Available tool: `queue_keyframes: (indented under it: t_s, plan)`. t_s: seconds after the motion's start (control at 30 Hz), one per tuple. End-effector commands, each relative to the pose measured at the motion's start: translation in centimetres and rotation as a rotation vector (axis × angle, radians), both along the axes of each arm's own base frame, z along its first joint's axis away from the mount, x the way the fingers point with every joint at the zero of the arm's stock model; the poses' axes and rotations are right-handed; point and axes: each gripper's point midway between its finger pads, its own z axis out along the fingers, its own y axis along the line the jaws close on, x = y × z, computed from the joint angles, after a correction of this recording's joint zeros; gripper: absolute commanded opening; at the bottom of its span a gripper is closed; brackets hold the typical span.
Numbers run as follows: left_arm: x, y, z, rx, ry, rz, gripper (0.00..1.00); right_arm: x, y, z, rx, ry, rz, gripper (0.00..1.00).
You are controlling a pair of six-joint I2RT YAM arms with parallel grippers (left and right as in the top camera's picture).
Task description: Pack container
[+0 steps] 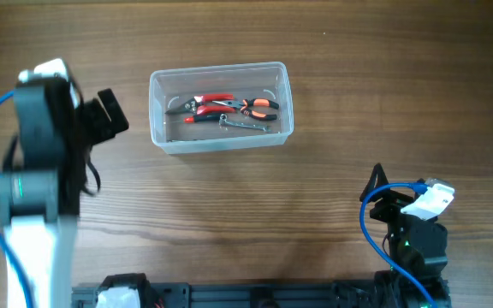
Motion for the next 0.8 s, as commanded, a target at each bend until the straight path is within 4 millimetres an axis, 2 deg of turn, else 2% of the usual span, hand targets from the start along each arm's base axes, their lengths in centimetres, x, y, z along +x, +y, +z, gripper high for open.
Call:
queue_keyframes:
  t_s: [0.0, 0.1, 0.2, 0.37, 0.47, 0.77]
  plan:
    - [-2.5, -2.2, 0.5, -0.049, -0.241, -0.094, 1.0, 0.0, 0.0, 0.2, 0.017, -0.019, 0.0, 1.0]
    - [-4.5, -2.5, -1.2, -0.047, -0.367, -0.113, 1.0, 0.0, 0.0, 0.2, 0.017, -0.019, 0.0, 1.0]
    - [-6.6, -2.5, -4.7, -0.039, -0.408, -0.115, 1.0, 0.0, 0.0, 0.2, 0.017, -0.019, 0.0, 1.0]
    - [-8.2, -2.6, -10.1, -0.038, -0.408, -0.113, 1.0, 0.0, 0.0, 0.2, 0.017, -0.019, 0.0, 1.0]
    - [-8.5, -2.6, -11.5, -0.037, -0.42, -0.113, 1.0, 0.0, 0.0, 0.2, 0.018, -0.019, 0.0, 1.0]
    - [-8.8, -2.6, -13.4, -0.038, -0.428, -0.113, 1.0, 0.0, 0.0, 0.2, 0.017, -0.019, 0.0, 1.0]
